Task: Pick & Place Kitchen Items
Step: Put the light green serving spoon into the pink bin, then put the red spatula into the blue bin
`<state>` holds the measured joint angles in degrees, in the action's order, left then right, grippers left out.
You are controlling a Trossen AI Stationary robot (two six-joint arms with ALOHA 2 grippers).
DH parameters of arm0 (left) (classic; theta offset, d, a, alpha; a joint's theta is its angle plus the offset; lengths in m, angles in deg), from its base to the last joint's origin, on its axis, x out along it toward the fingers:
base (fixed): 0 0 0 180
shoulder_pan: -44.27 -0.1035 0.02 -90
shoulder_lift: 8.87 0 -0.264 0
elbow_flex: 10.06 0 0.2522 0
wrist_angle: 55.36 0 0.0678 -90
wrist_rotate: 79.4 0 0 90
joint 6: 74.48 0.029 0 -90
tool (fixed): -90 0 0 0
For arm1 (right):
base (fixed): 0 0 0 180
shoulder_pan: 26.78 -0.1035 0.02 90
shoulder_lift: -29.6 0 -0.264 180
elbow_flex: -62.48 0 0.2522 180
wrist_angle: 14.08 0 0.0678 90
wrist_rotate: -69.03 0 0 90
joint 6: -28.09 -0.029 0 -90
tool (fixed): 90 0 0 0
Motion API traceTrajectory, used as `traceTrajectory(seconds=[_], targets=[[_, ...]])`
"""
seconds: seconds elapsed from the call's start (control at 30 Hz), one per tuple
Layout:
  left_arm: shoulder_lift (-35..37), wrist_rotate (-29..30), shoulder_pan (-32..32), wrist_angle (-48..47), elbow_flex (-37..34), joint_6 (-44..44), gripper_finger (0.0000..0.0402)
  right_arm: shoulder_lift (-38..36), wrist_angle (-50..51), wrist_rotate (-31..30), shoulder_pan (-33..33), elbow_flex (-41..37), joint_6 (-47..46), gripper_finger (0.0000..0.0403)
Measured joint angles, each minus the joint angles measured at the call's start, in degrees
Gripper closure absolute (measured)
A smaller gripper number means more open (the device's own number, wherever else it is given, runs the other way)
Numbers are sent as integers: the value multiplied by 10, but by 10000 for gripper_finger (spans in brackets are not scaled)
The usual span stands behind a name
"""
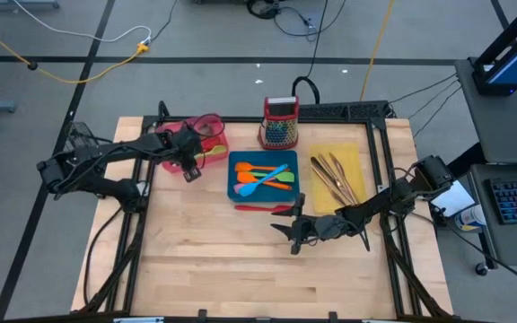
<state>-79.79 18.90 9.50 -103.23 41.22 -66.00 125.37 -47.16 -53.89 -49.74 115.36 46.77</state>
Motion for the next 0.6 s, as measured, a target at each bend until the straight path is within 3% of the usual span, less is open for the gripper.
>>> traceTrajectory(seconds=[0.17, 0.6], targets=[[0, 18, 0, 1, 0, -3, 231, 0, 0, 2, 0, 0, -15, 248], [18, 26, 13, 20, 1, -17, 229, 0, 0, 2, 0, 0, -20, 248]])
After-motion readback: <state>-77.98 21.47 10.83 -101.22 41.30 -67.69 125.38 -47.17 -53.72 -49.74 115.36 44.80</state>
